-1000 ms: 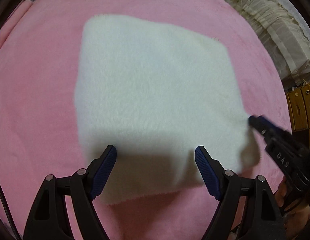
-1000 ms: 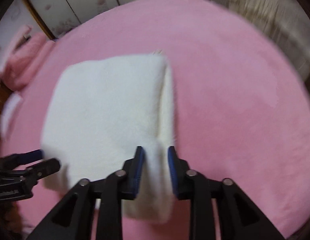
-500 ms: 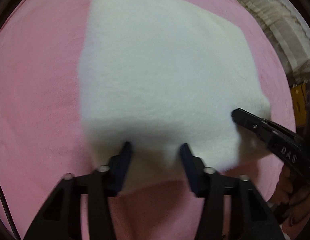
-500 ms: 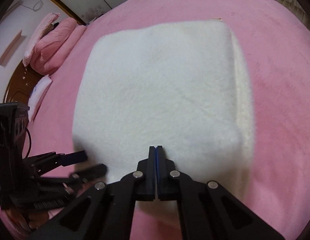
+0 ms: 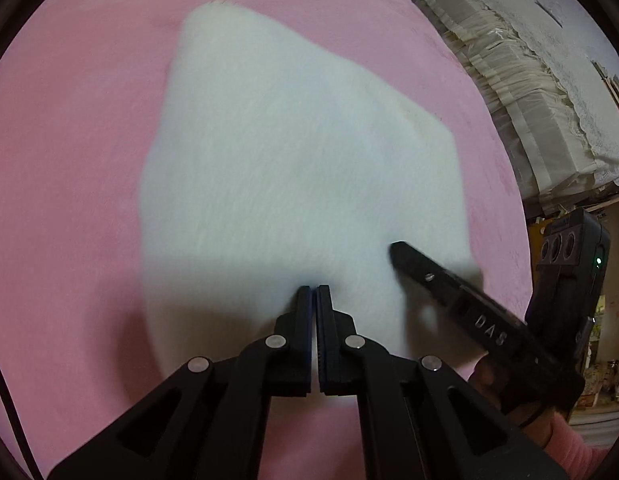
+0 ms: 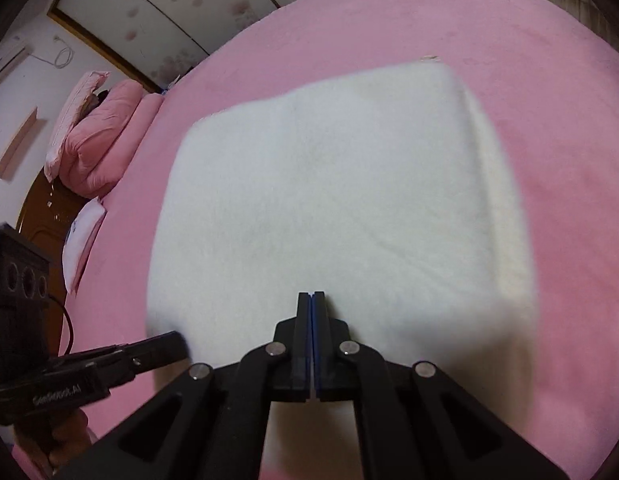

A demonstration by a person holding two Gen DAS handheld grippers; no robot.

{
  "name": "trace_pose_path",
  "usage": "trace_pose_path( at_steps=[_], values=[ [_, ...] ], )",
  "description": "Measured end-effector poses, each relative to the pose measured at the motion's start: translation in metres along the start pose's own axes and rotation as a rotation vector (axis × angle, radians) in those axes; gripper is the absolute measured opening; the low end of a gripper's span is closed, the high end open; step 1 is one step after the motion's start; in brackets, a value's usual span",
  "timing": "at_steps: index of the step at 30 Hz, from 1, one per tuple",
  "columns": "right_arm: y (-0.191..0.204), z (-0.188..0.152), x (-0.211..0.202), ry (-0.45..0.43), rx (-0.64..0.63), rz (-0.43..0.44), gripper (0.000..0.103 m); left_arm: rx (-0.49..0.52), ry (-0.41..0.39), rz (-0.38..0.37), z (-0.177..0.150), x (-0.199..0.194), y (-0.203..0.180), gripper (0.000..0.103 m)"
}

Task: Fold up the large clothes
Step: 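Press the folded cardigan bundle flat with both closed tools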

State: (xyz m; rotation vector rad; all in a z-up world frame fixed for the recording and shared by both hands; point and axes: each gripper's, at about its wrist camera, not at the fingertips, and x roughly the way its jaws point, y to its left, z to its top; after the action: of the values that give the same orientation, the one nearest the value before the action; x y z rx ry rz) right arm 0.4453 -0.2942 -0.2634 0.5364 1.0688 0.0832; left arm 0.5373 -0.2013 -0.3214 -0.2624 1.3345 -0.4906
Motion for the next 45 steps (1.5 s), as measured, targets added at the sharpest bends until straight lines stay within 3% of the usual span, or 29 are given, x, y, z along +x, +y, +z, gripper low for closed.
trace_pose_path(
  at_steps=[4,7,10,12,14,16,19,25,28,33,35,38,41,44,45],
  values=[
    [0.0,0.039,0.027,-0.027,0.043,0.095,0.0,0.007,-0.067,-0.036,0.04,0.002,0.006,0.0],
    [0.0,0.077,0.051,-0.076,0.038,0.088,0.0,0.029,-0.154,-0.018,0.087,0.02,0.004,0.0],
    [-0.012,0.104,0.072,-0.079,0.063,0.118,0.0,-0.016,-0.201,0.047,0.125,0.038,0.014,0.001],
    [-0.03,0.113,0.069,-0.079,0.094,0.1,0.0,-0.05,-0.195,0.085,0.143,0.045,0.029,0.001],
    [-0.044,0.118,0.054,-0.11,0.112,0.003,0.0,-0.12,-0.196,0.044,0.153,0.042,0.045,0.001],
    [-0.052,0.117,0.038,-0.113,0.094,-0.054,0.0,-0.147,-0.22,0.057,0.155,0.03,0.062,0.001],
    [-0.052,0.112,0.028,-0.079,0.064,-0.082,0.0,-0.141,-0.204,0.05,0.143,0.022,0.072,0.001],
    [-0.032,0.09,0.013,-0.039,0.043,-0.13,0.0,-0.107,-0.228,0.127,0.103,-0.006,0.065,0.001],
    [-0.024,0.063,0.0,-0.019,0.027,-0.153,0.0,-0.114,-0.219,0.126,0.086,-0.018,0.056,0.001],
    [-0.027,0.015,-0.029,0.026,0.06,-0.16,0.0,-0.072,-0.201,0.214,0.04,-0.033,0.042,0.001],
    [-0.02,0.0,-0.041,0.022,0.021,-0.19,0.0,-0.081,-0.189,0.228,0.016,-0.045,0.054,0.0],
    [-0.011,-0.008,-0.048,0.045,0.012,-0.218,0.0,-0.118,-0.159,0.255,-0.009,-0.052,0.055,0.001],
    [-0.014,-0.018,-0.056,0.09,0.072,-0.211,0.0,-0.09,-0.164,0.307,-0.026,-0.052,0.038,0.001],
    [-0.015,-0.034,-0.059,0.191,0.103,-0.233,0.0,-0.086,-0.095,0.341,-0.04,-0.051,0.027,0.001],
    [-0.013,-0.037,-0.063,0.187,0.107,-0.246,0.0,-0.111,-0.049,0.329,-0.046,-0.047,0.028,0.002]
  ],
)
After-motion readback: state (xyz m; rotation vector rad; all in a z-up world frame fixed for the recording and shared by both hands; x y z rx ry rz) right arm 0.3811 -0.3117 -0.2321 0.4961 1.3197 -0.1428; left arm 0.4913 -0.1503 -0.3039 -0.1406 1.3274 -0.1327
